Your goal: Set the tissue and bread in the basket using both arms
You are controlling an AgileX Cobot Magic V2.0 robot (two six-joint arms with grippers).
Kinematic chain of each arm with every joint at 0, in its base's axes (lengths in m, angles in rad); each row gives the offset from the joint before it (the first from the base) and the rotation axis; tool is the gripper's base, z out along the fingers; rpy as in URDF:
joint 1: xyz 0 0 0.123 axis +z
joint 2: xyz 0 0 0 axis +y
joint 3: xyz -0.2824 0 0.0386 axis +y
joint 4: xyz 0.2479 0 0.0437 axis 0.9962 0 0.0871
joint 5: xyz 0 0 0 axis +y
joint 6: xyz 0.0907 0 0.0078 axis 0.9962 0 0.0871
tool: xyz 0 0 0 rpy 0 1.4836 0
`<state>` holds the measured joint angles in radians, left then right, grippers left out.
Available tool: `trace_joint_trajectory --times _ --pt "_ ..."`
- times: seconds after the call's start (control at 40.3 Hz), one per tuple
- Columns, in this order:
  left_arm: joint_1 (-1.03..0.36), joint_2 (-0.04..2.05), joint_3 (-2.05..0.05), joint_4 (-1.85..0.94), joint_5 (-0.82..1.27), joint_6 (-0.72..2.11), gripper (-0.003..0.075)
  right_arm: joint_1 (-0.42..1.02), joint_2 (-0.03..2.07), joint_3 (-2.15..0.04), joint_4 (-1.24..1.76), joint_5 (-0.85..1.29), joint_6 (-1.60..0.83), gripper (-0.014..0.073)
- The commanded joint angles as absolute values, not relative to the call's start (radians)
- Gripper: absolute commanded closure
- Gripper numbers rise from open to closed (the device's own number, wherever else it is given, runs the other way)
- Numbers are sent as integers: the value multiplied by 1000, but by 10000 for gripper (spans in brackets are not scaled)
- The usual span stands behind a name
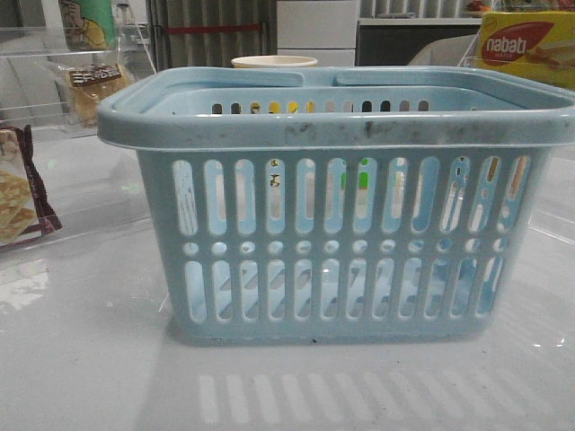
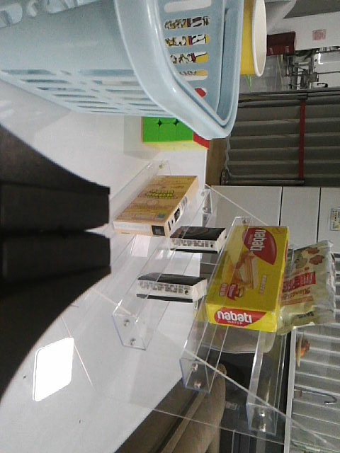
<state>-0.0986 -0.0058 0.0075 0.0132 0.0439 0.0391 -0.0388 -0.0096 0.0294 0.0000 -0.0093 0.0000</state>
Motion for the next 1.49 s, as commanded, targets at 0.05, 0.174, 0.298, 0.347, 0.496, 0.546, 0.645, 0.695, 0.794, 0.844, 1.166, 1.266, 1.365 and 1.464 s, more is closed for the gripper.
trace_joint_trajectory --times 0.05,0.174,0.298,0.347,0.496,0.546,0.645,0.695,0.794,0.844,1.166,1.266,1.365,1.464 --pt "-104 -24 8 58 -71 47 629 -43 -28 30 -10 -104 -7 537" --pt "-104 -24 8 58 -84 48 629 -43 -28 30 -10 -104 -7 537" --pt "-104 -24 8 58 -98 48 629 -43 -28 30 -10 -100 -7 537" --pt "-104 -24 8 58 -122 48 629 -43 -28 30 -10 -85 -7 537" --pt "-104 -24 0 46 -128 48 629 -43 -28 29 -10 -32 -7 537" --pt "-104 -24 -13 40 -128 48 629 -43 -28 22 -9 -36 -7 537" --pt "-104 -24 -77 18 -110 48 629 -43 -28 -23 0 -24 -7 537" --pt "-104 -22 -130 -11 -82 48 629 -43 -28 -64 0 0 -7 537" --pt "-104 -12 -259 -27 0 48 629 -43 -20 -191 0 105 -7 537" --pt "-104 6 -329 -27 51 48 629 -43 -8 -251 0 160 -7 537" --pt "-104 243 -716 -27 358 48 629 -43 245 -659 0 478 -8 537" --pt "-104 315 -784 -28 435 48 629 -43 331 -736 0 578 -8 537" --pt "-104 372 -801 -28 492 48 629 -43 405 -759 0 625 -8 537" --pt "-104 414 -788 -28 566 48 629 -43 460 -756 0 659 -8 537"
